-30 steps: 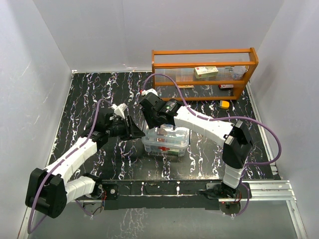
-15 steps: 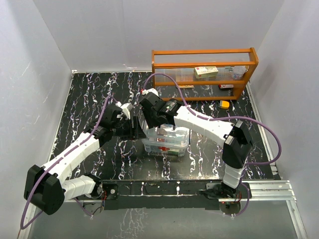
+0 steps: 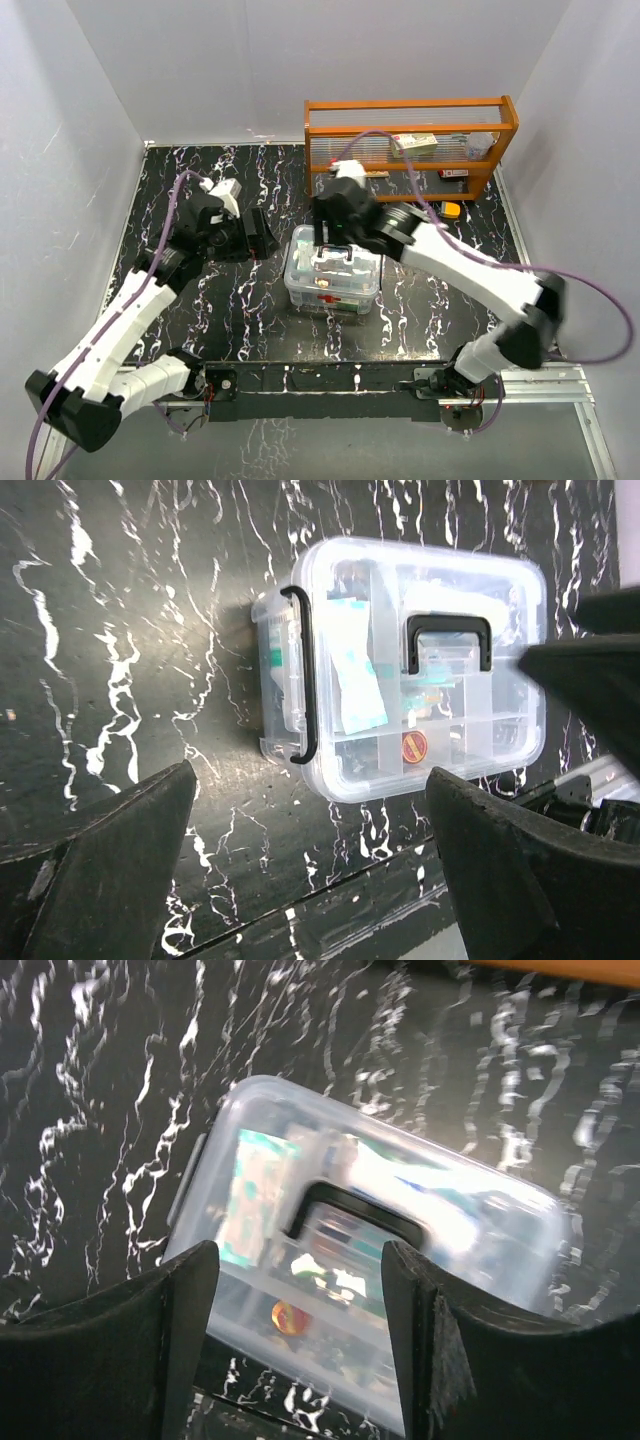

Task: Organize the medicine kit

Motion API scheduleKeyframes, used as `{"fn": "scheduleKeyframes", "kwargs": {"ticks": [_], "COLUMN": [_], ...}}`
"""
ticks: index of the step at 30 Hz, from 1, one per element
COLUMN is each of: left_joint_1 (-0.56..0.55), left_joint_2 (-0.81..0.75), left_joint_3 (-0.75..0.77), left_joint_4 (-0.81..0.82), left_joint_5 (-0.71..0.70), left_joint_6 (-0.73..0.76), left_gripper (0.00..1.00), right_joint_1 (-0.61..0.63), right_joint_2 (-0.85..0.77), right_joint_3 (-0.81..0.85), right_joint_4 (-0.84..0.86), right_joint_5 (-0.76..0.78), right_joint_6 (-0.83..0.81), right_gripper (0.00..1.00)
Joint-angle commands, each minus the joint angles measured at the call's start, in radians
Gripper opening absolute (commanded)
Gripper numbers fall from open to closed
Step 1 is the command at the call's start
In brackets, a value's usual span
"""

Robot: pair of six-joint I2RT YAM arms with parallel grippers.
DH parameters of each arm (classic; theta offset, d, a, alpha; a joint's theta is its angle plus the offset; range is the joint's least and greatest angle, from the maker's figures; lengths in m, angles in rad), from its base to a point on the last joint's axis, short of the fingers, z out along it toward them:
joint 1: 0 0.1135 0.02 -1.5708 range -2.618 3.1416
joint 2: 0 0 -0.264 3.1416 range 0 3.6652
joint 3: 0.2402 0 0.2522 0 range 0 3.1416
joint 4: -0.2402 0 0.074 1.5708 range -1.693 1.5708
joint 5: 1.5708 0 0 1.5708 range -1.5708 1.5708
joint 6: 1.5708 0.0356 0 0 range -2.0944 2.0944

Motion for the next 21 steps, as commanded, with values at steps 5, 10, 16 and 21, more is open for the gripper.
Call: {"fn": "scheduleKeyframes", "kwargs": {"ticks": [5,10,16,21], "left_joint_1": [0.000,-0.001,-0.001,-0.001], "left_joint_2": [-0.186,-0.282,-0.318,-0.372], "left_joint_3": [0.114,0.158,0.278,0.353], "left_joint_4": [-0.119,-0.118,-0.205,-0.178], "left_joint_5": [-0.122,-0.125,-0.308,-0.381], "left_joint_6": [0.099,0.145,0.147,0.164], "left_gripper": [0.99,0.99,0.99,0.99], "right_joint_1": [-0.009,-0.009,-0.009,-0.009], "right_joint_2": [-0.542,-0.748,-0.849,-0.888], "right_joint_3": [-0.313,-0.346,-0.273,-0.182], "right_joint_4": [0.092,-0.032,-0.184,-0.217], "right_joint_5": [0.326,0.430,0.567,0.636], "right_joint_6": [0.043,0.083,0.066,-0.024], "right_gripper": [0.70,0.75,0.92,0.98]}}
